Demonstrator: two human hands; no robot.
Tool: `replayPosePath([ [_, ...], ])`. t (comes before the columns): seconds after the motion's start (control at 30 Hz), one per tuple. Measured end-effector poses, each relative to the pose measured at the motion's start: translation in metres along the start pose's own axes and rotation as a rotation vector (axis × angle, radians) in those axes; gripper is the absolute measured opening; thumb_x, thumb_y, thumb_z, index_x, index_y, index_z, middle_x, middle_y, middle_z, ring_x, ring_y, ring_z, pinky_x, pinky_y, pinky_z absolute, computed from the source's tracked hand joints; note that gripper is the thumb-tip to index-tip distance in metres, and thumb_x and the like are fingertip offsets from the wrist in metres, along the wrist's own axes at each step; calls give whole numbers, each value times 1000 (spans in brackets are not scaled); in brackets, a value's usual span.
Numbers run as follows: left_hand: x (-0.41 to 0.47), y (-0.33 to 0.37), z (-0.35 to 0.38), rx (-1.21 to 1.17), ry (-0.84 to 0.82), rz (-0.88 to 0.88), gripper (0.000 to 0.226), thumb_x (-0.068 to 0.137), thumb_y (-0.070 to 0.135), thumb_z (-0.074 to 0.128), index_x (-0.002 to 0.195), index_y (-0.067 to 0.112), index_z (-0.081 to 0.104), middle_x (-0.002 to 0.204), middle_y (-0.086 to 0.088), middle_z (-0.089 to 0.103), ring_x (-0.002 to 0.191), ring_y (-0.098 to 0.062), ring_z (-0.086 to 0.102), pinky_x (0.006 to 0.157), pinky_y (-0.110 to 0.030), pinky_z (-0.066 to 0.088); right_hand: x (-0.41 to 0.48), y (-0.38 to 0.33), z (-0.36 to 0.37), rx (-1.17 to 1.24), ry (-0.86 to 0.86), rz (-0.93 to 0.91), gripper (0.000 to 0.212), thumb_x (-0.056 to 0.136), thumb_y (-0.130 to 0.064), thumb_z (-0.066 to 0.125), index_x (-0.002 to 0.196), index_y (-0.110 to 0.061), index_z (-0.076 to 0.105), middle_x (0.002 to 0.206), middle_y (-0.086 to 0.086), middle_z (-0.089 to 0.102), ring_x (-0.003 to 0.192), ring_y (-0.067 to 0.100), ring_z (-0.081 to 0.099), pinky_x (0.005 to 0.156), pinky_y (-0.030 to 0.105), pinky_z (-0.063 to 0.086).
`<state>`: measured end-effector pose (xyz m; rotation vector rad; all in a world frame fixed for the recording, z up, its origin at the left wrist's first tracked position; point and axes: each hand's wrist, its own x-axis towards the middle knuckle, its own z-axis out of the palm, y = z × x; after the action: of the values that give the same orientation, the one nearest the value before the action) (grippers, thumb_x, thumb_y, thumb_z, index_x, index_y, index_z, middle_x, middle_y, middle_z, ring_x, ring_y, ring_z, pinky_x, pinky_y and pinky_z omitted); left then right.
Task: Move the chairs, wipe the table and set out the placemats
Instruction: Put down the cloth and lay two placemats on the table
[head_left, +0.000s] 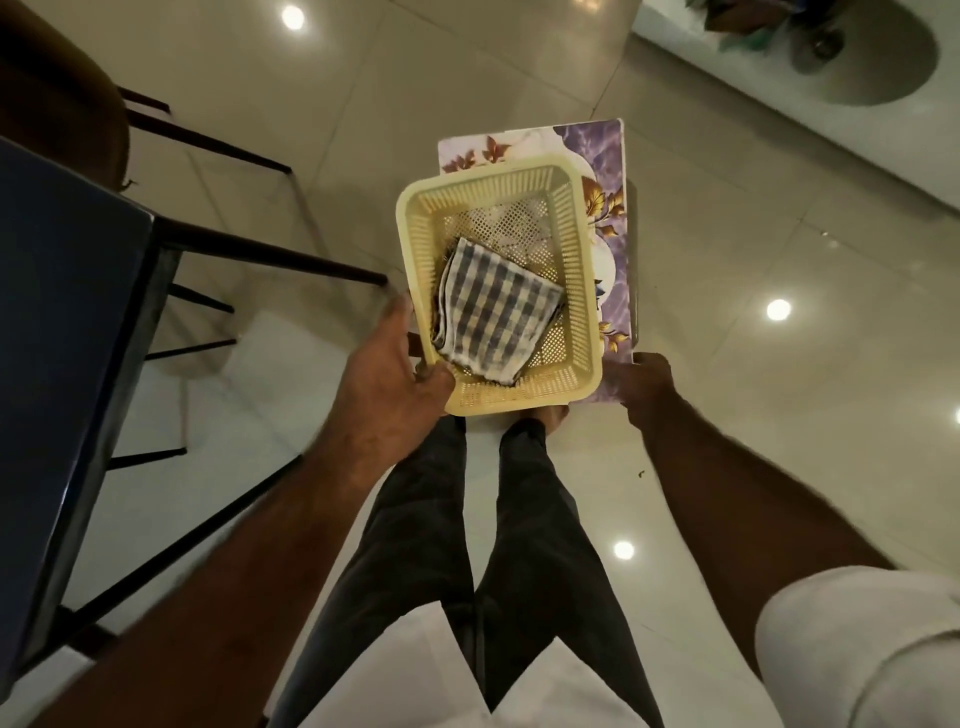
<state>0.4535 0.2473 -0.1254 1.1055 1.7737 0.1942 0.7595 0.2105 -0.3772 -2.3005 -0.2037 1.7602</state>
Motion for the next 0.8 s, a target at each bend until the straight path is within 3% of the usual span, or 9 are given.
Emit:
replayPosePath([
  [0.03,-1,-3,0,-5,2,-3,61,99,12,76,145,41,47,132,16,62,126,-18,67,85,-45,69,-5,1,-3,-20,1,-7,48,89,-24,94,124,0,71,113,16,78,84,26,76,54,26,60],
  [0.1,-4,-4,-2,-23,1,0,63,99,13,76,147,41,46,136,15,61,129,-20,66,87,-49,69,-19,2,-9,13,32,-41,49,86,-25,95,122,-1,71,107,15,75,84,29,73,50,24,55],
  [0.2,-9,-5,-10,-65,15,1,66,98,16,79,146,49,47,127,28,60,131,-18,64,91,-52,67,-39,6,-23,107,22,-68,59,76,-33,91,128,-14,72,120,15,76,99,36,74,68,36,63],
  [0.27,-9,-7,-19,-88,35,3,65,96,18,81,136,57,49,122,33,60,130,-17,64,93,-53,66,-52,5,-33,142,16,-89,35,92,-33,87,123,-23,75,124,13,78,105,35,78,81,44,68],
  [0.37,-5,-13,-36,-115,89,6,63,91,17,84,135,50,55,132,21,64,128,-16,64,86,-54,68,-79,0,-51,174,-16,-160,25,106,-28,75,126,-14,76,122,11,81,99,30,83,78,41,69],
  [0.5,5,-22,-70,-247,182,-76,65,86,9,85,137,41,61,128,9,68,120,-18,69,77,-52,69,-135,-11,-81,189,14,-233,27,102,-24,77,125,-11,77,115,8,83,101,34,82,88,52,67],
  [0.57,14,-30,-84,-282,220,-91,65,77,18,87,134,39,62,125,4,71,116,-22,72,78,-54,69,-158,-10,-104,233,38,-257,19,107,-14,70,125,-8,73,108,13,79,92,35,78,84,50,67],
  [0.67,33,-46,-85,-329,231,-153,59,82,13,89,129,37,61,123,-1,70,114,-25,72,81,-59,68,-195,-12,-136,312,3,-236,18,100,-14,78,118,-12,74,99,12,75,87,36,71,75,46,65],
  [0.8,92,-92,-40,-295,120,-180,70,60,51,96,122,40,66,126,-3,74,112,-33,74,86,-64,66,-242,-19,-167,376,64,-235,24,107,-1,61,116,-13,80,112,10,75,96,29,73,70,36,65],
])
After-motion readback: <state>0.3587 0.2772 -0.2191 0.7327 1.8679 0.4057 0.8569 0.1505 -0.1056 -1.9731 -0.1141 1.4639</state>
